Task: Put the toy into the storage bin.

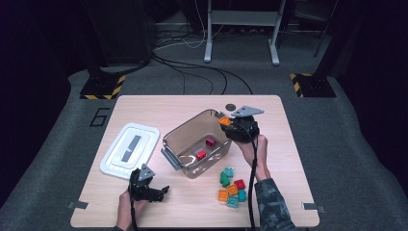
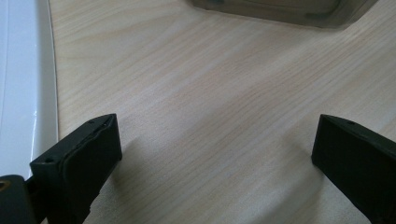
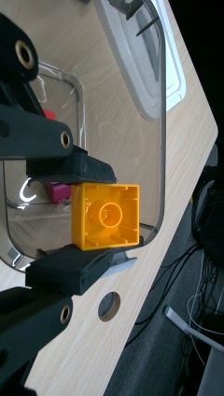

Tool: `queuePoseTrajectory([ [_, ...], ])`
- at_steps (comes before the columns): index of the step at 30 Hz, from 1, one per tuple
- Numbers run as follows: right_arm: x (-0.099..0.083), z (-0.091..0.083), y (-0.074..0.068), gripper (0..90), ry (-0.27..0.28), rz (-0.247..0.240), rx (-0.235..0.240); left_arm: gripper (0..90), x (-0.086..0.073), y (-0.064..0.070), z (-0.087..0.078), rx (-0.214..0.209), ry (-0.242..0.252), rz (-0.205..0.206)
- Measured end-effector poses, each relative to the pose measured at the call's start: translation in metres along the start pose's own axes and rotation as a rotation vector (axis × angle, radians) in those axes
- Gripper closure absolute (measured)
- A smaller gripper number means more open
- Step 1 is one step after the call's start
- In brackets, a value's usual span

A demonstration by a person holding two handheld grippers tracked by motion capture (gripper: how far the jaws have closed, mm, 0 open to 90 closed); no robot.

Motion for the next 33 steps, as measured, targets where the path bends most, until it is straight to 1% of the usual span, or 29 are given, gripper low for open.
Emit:
queuePoseTrajectory([
  [4,-0.001,0.001,0.0,57.2,-0.005,0.007,0.003,1.3,0.0,0.0,0.0,0.0,0.0,0.001],
  [5,-0.001,0.002,0.0,54.6,-0.003,0.01,0.002,1.3,0.0,0.0,0.0,0.0,0.0,0.001],
  [7,-0.001,0.002,-0.001,42.1,-0.009,0.011,0.003,1.3,0.0,0.0,0.0,0.0,0.0,0.001],
  [8,-0.001,0.001,-0.001,37.4,-0.01,0.011,0.008,1.3,0.0,0.0,0.0,0.0,0.0,0.001],
  [9,-0.001,0.001,-0.001,37.4,-0.01,0.011,0.008,1.4,0.0,0.0,0.0,0.0,0.0,0.001],
  [10,-0.002,0.001,-0.001,33.2,-0.005,0.009,0.013,1.4,0.0,0.0,0.0,-0.001,0.001,0.005],
  [11,-0.002,-0.001,-0.001,24.6,-0.002,0.012,0.016,1.5,0.0,0.0,0.0,-0.001,0.0,0.005],
  [12,-0.002,-0.001,-0.001,24.6,-0.002,0.012,0.016,1.5,0.0,0.0,0.0,0.0,0.001,0.004],
  [13,-0.004,-0.004,-0.002,17.5,0.004,0.011,0.012,1.5,0.0,0.0,0.0,-0.001,0.001,0.004],
  [14,-0.004,-0.005,-0.002,15.2,0.006,0.015,0.013,1.5,0.0,0.0,0.0,0.0,0.001,0.005],
  [19,-0.009,-0.012,-0.004,12.7,0.018,0.016,0.018,1.5,0.0,0.0,0.0,-0.001,0.001,0.004],
  [24,-0.016,-0.023,-0.008,7.5,0.019,0.016,0.022,1.5,0.0,0.0,0.0,0.001,0.001,0.003],
  [27,-0.024,-0.029,-0.01,6.5,0.012,0.017,0.025,1.5,0.0,0.0,0.0,0.001,0.001,0.004],
  [29,-0.032,-0.035,-0.012,5.4,0.003,0.015,0.018,1.5,0.0,0.0,0.0,0.001,0.001,0.004],
  [30,-0.032,-0.035,-0.012,5.4,0.003,0.015,0.018,1.5,0.0,0.0,0.0,0.001,0.001,0.002],
  [31,-0.036,-0.037,-0.013,5.0,0.003,0.015,0.014,1.5,0.0,0.0,0.0,0.001,0.001,0.002],
  [32,-0.043,-0.041,-0.014,4.4,0.001,0.019,0.013,1.5,0.0,0.0,0.0,0.001,0.001,0.002],
  [33,-0.043,-0.041,-0.014,4.4,0.001,0.019,0.013,1.5,0.0,0.0,0.0,0.001,0.003,0.002],
])
Point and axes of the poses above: each handheld gripper's, and its own axes: z roughly forward along the jaws, x roughly out of its top, y roughly to its right, the point moved 2 cm from there along z, roughly forward along the jaws, and after that the axes turned 8 degrees about x, right-handed, at the moved point
